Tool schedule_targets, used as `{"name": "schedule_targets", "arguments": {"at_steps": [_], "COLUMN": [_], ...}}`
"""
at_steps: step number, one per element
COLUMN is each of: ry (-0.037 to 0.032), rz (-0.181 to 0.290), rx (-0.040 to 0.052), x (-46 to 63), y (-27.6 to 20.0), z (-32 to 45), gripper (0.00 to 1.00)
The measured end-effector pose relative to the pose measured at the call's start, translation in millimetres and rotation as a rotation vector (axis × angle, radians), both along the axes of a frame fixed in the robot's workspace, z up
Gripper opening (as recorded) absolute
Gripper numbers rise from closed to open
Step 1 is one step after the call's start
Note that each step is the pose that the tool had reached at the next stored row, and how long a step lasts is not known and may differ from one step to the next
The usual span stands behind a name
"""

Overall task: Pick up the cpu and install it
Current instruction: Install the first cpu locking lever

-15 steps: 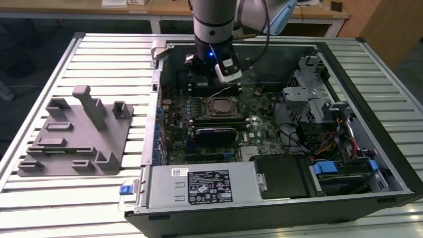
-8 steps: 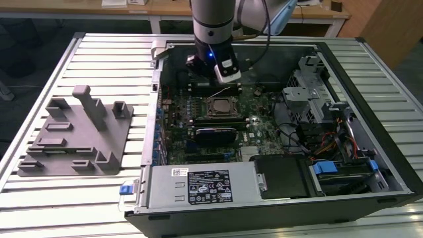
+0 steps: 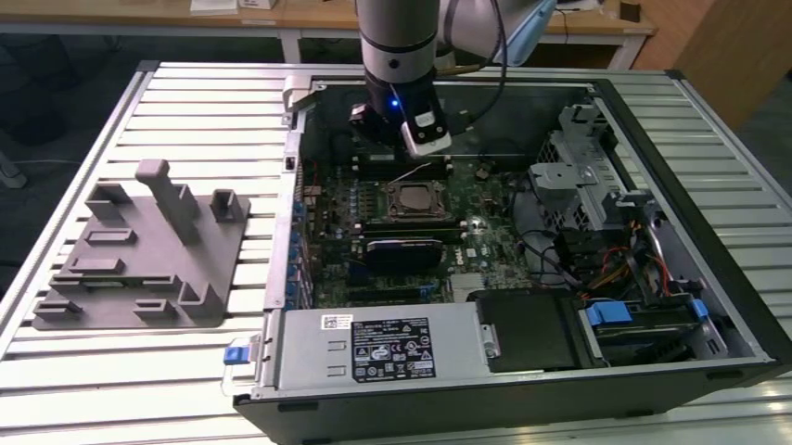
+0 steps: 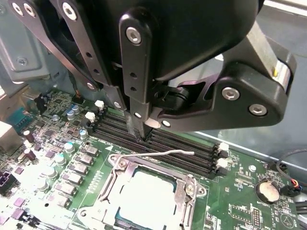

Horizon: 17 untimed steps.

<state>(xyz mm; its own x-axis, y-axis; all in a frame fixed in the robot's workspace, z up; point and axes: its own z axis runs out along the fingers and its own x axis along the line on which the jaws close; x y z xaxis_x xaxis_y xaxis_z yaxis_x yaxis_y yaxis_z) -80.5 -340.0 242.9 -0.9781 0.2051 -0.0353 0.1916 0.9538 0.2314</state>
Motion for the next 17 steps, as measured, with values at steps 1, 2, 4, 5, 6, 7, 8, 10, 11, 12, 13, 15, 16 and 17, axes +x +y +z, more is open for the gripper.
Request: {"name": "schedule_targets", "arguments": {"at_steps": [1, 2, 4, 5, 6, 7, 8, 10, 11, 12, 13, 15, 16, 17], "ry": [-0.0002, -0.0008, -0.0030, -0.0046, -0.0059, -0.0072, -0.0084, -0.0111, -0.0125, -0.0143, -0.0165, -0.0227, -0.0267, -0.0311], "rz": [-0.001, -0.004, -0.016, -0.023, -0.030, -0.037, -0.045, -0.060, -0.066, -0.070, -0.074, -0.078, -0.079, -0.080], "rx": [0.0001, 0.0004, 0.0002, 0.0003, 0.0005, 0.0006, 0.0007, 0.0006, 0.0005, 0.0007, 0.0007, 0.0008, 0.0010, 0.0012], "x": [0.0, 0.0, 0.0, 0.0, 0.0, 0.0, 0.0, 0.0, 0.0, 0.1, 0.3, 0.5, 0.5, 0.6], "y": [0.0, 0.0, 0.0, 0.0, 0.0, 0.0, 0.0, 0.0, 0.0, 0.0, 0.0, 0.0, 0.0, 0.0], "z": [-0.2, -0.8, -1.8, -2.5, -3.3, -4.0, -4.9, -6.0, -6.4, -6.9, -7.4, -8.5, -9.1, -9.6], "gripper": [0.11, 0.11, 0.11, 0.11, 0.11, 0.11, 0.11, 0.11, 0.11, 0.11, 0.11, 0.11, 0.11, 0.11]}}
